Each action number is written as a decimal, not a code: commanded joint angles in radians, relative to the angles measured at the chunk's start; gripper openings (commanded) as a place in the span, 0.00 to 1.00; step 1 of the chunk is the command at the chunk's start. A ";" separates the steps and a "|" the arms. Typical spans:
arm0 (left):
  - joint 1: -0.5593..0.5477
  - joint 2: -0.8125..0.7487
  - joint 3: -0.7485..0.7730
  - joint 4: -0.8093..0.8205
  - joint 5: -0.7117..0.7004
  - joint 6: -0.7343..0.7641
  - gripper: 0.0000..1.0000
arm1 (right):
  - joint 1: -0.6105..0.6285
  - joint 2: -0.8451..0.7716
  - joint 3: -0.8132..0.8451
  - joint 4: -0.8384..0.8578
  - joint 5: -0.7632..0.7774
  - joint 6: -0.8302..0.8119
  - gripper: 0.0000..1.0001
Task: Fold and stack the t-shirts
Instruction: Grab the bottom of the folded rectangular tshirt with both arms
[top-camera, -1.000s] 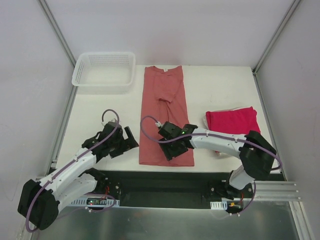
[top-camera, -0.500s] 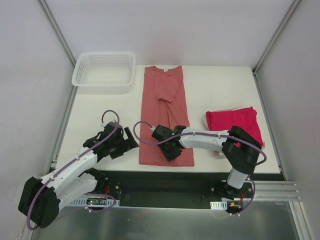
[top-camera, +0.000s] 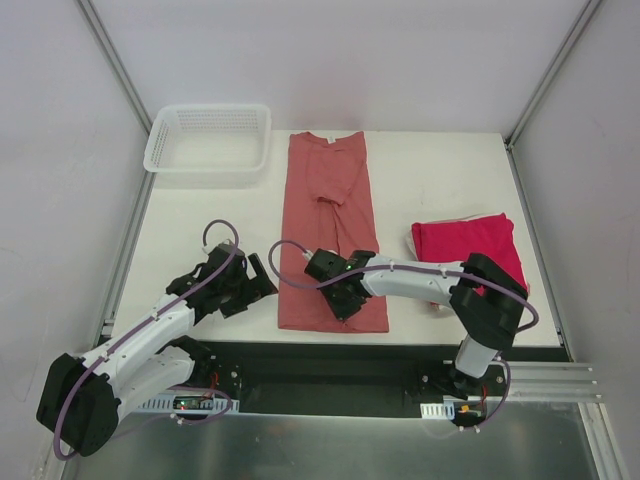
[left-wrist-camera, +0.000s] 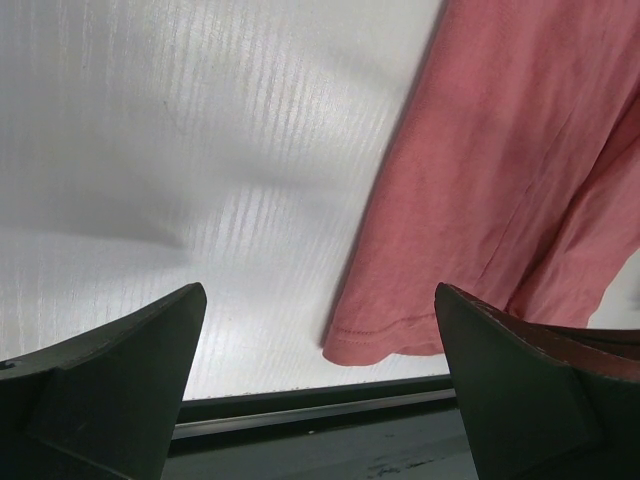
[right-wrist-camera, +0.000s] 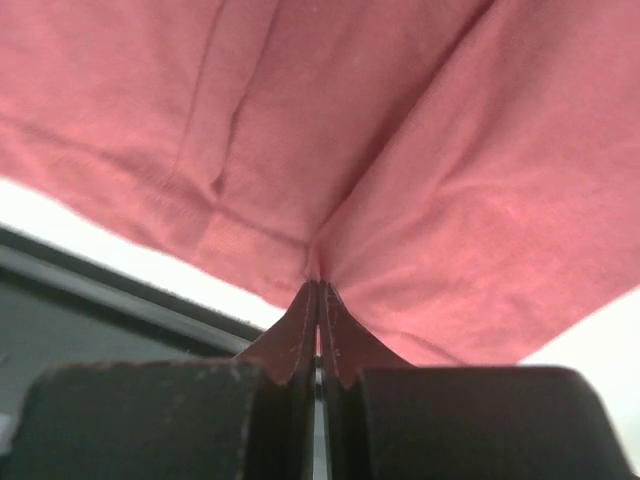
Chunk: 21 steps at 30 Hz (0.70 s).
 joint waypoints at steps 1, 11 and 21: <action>-0.006 -0.017 -0.012 0.003 -0.018 -0.007 0.99 | 0.010 -0.152 0.029 -0.038 0.010 -0.002 0.01; -0.005 -0.004 -0.012 0.003 -0.018 -0.009 0.99 | 0.057 -0.233 0.072 -0.049 -0.025 -0.024 0.01; -0.006 0.021 -0.012 0.002 0.004 -0.022 0.99 | 0.071 -0.063 0.111 0.040 -0.101 -0.024 0.01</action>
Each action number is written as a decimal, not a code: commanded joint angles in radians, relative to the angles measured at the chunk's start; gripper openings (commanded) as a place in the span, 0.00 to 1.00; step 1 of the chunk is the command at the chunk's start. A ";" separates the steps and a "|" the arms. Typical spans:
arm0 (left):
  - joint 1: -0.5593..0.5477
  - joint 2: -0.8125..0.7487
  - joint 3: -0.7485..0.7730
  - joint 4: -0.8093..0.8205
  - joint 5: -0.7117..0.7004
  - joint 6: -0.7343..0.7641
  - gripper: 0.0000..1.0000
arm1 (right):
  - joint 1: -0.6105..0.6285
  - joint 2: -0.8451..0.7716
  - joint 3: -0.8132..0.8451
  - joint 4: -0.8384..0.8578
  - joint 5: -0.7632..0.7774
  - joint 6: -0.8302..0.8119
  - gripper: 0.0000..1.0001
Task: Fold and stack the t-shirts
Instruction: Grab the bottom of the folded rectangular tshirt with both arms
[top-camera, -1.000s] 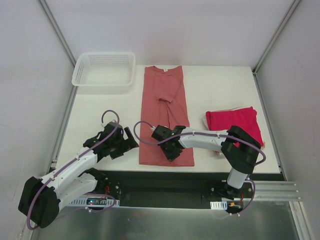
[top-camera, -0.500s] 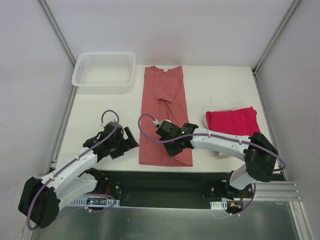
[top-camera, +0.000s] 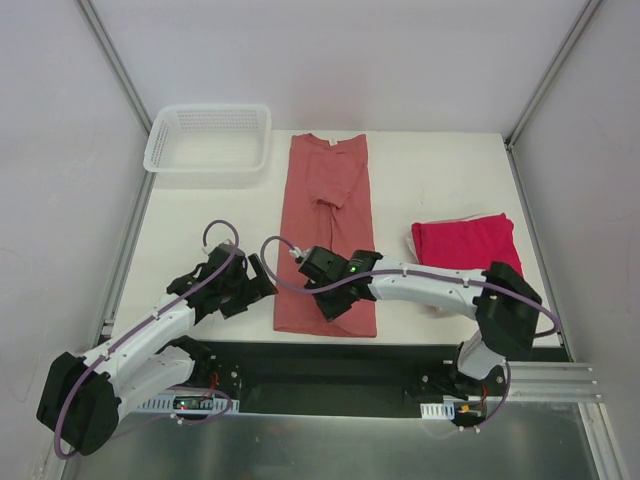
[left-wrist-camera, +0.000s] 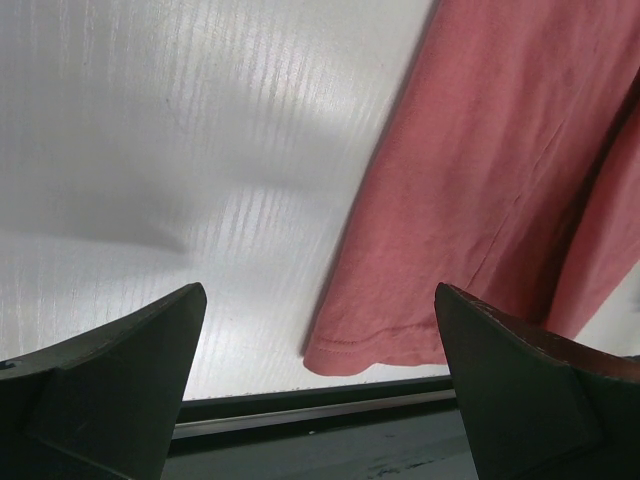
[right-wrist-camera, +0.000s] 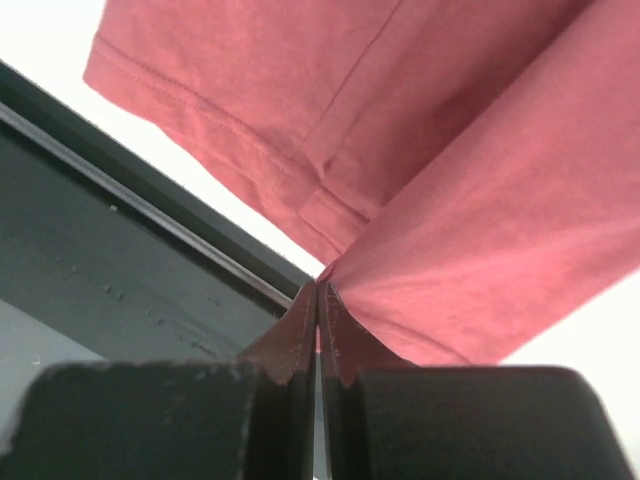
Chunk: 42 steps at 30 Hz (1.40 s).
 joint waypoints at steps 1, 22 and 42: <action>-0.006 0.017 -0.011 0.001 0.006 -0.020 0.99 | 0.004 0.098 0.055 0.051 -0.044 -0.004 0.01; -0.075 0.032 -0.109 0.116 0.153 -0.112 0.96 | 0.034 -0.295 -0.112 -0.097 0.380 0.243 0.97; -0.259 0.213 -0.131 0.141 0.051 -0.287 0.06 | -0.074 -0.343 -0.450 0.082 0.200 0.417 0.69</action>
